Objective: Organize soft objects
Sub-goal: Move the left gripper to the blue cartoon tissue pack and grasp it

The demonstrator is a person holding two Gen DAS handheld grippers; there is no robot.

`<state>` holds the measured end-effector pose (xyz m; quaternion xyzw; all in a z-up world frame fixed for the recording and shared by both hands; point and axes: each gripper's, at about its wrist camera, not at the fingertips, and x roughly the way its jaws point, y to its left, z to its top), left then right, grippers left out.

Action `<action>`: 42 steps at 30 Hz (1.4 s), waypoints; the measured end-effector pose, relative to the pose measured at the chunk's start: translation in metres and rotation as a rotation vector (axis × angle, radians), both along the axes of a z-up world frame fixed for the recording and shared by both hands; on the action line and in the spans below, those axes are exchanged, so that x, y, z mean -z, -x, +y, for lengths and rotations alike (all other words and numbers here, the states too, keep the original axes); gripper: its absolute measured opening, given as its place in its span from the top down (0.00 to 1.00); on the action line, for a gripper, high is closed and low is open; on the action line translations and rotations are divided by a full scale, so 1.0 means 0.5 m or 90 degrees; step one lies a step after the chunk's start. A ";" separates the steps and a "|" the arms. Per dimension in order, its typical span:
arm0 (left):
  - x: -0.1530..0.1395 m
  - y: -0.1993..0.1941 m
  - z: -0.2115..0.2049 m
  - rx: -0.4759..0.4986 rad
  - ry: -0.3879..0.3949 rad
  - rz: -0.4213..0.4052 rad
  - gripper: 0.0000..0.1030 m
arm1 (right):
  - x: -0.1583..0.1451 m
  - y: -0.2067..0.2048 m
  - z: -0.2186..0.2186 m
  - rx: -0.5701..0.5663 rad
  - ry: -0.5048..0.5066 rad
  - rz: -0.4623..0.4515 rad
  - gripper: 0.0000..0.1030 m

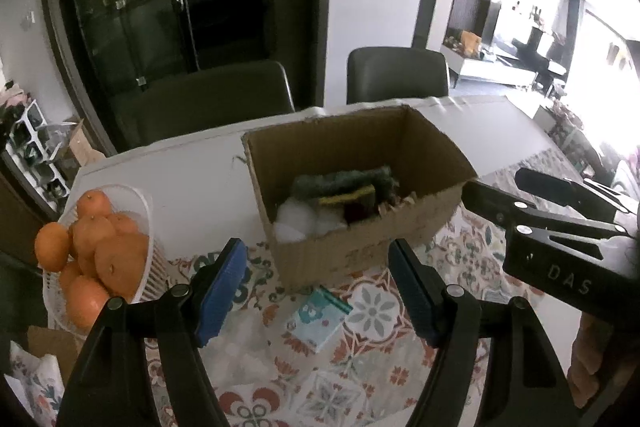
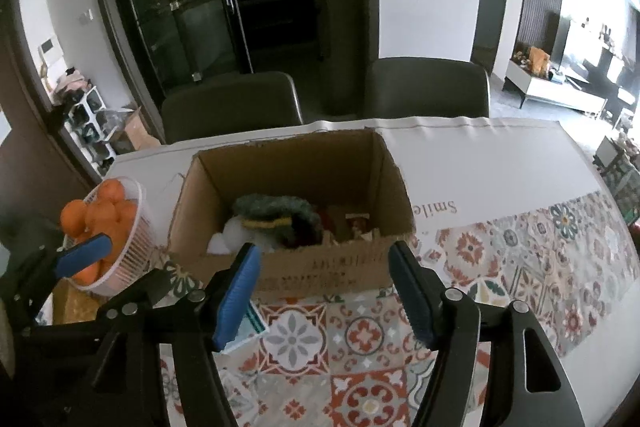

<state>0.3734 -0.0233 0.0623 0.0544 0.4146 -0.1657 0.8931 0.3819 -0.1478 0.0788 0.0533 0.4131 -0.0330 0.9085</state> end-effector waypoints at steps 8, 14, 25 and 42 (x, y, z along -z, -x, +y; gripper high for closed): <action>0.039 0.033 0.021 0.023 -0.003 0.015 0.29 | 0.033 0.048 0.031 0.006 0.009 0.022 0.34; 0.080 0.037 0.027 0.043 -0.013 0.040 0.29 | 0.078 0.057 0.044 0.015 0.004 0.050 0.34; 0.184 0.026 0.018 0.091 -0.008 0.098 0.29 | 0.186 0.058 0.039 0.042 -0.028 0.098 0.34; 0.331 -0.010 -0.011 0.138 -0.066 0.117 0.29 | 0.325 0.038 0.041 0.061 -0.037 0.168 0.34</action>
